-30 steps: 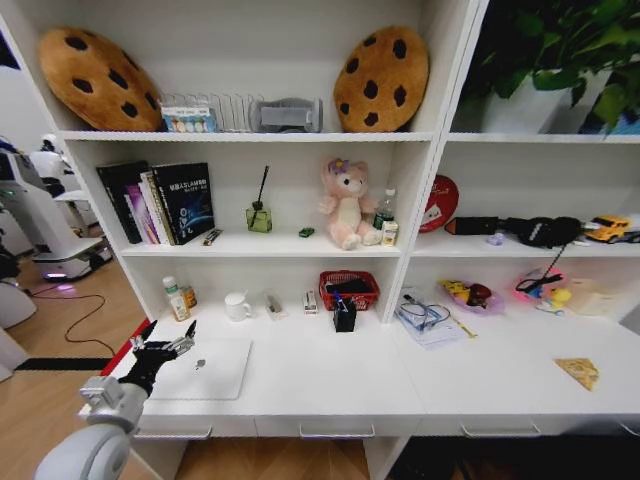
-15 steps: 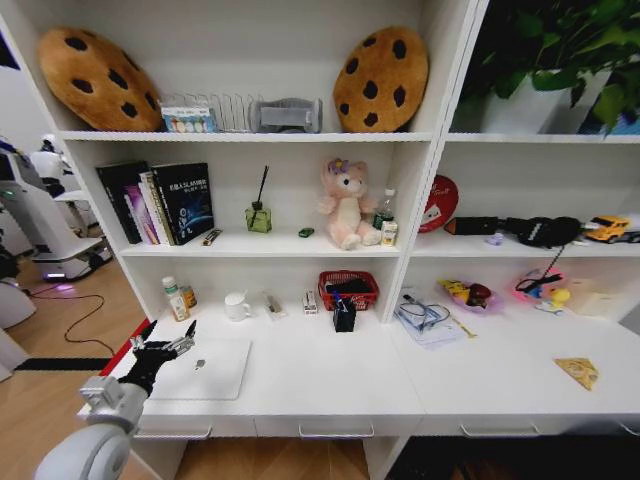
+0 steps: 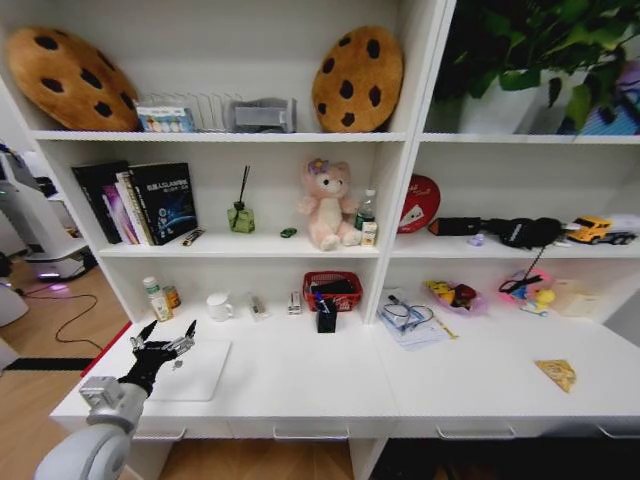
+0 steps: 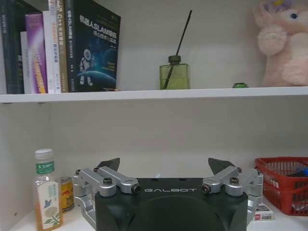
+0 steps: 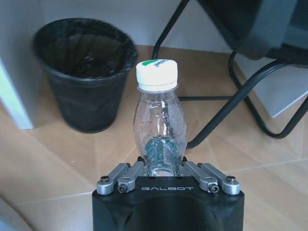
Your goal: Organize the objects on the table.
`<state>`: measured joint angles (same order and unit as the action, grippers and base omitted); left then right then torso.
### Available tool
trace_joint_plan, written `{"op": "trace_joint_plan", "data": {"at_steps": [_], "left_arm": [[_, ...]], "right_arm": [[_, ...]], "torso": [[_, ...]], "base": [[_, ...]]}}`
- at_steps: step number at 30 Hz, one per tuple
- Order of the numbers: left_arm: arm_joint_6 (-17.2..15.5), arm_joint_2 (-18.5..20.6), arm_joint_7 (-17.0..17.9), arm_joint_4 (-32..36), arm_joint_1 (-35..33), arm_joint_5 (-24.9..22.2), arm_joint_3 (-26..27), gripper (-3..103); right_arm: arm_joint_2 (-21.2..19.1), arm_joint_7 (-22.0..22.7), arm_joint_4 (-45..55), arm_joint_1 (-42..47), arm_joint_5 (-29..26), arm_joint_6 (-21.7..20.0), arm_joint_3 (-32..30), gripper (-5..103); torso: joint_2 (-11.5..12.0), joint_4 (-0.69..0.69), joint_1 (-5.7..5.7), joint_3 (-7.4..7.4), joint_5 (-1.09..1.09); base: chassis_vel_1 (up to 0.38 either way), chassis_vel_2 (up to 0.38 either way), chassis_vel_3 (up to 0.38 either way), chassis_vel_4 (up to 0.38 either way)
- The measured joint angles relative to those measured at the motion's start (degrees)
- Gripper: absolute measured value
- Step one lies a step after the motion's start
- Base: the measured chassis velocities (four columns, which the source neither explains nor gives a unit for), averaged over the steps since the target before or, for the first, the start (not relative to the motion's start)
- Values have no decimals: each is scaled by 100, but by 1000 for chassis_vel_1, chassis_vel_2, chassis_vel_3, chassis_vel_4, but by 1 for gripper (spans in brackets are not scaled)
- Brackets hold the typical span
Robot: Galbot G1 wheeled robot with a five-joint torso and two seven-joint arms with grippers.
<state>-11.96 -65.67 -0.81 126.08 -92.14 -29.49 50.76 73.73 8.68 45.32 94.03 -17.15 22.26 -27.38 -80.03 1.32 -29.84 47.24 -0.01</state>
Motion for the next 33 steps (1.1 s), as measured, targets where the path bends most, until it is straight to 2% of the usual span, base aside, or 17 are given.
{"op": "trace_joint_plan", "data": {"at_steps": [8,9,11,14,15,17,20,27,33], "left_arm": [[0,0,-2,0,0,0,-1,100],[0,0,-2,1,1,0,-1,100],[0,-1,-2,1,0,0,-1,100],[0,0,0,0,0,0,0,100],[0,0,0,0,0,0,0,100],[0,0,1,0,0,0,1,100],[0,0,2,0,0,0,1,100],[0,0,1,0,0,0,0,100],[0,0,1,0,0,0,0,100]], "right_arm": [[30,-53,102,-25,175,17,-22,23],[36,-119,126,-48,248,58,-25,23],[35,-203,129,-102,313,67,-34,23],[119,-798,-303,-769,621,178,-17,23],[119,-798,-303,-769,621,178,-17,23],[241,-1021,-707,-1234,955,409,-43,23],[340,-1030,-999,-1706,1191,545,-48,23],[425,-822,-1356,-2565,1382,463,-58,23],[400,-841,-1089,-2971,1395,-26,-63,23]], "torso": [[1,-1,0,0,0],[1,2,-1,1,6],[0,-1,0,0,-2],[0,-1,1,-1,-2],[0,-1,1,-1,-2],[0,0,1,-1,3],[0,-1,0,0,-1],[0,0,-1,0,0],[1,0,-1,0,0]], "base": [[-201,-205,191,176],[-52,-35,61,1],[25,-35,-13,50],[77,37,-50,-11],[100,44,-68,-56],[45,57,-51,-45],[15,19,-15,-11],[0,0,0,0],[0,0,0,0]]}}
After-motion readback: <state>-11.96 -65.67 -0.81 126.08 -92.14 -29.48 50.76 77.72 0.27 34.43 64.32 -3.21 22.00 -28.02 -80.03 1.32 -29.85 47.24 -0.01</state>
